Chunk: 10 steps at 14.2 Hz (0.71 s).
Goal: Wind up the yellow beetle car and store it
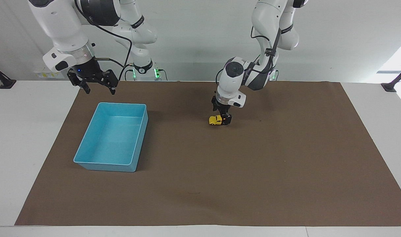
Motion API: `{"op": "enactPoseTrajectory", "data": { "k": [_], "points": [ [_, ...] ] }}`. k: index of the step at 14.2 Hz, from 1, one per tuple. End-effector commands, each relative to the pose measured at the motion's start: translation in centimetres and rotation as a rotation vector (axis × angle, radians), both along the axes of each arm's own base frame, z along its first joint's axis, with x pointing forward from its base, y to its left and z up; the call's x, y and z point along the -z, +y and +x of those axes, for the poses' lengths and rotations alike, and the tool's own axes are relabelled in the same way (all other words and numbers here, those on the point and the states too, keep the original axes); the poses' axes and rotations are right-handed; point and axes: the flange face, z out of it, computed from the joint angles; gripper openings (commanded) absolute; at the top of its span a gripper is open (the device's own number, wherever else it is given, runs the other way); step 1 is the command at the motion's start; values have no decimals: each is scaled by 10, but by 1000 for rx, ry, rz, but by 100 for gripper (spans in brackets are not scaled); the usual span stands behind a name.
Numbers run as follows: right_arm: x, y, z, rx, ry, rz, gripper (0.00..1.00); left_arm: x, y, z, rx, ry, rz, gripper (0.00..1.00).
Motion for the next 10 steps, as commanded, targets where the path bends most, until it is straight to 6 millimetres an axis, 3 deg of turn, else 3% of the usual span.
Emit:
{"op": "enactPoseTrajectory", "data": {
  "k": [1,4,8,10],
  "points": [
    [-3,-2,-4,-18,-8,7,100,-2,0,1,-10,-4,12,100],
    [-3,-2,-4,-18,-8,7,100,-1,0,1,-6,-10,9,37],
    [-3,-2,-4,-18,-8,7,100,0,3,-1,2,-7,14,16],
    [-3,-2,-4,-18,-8,7,100,3,22,13,-47,-4,16,4]
  ]
}}
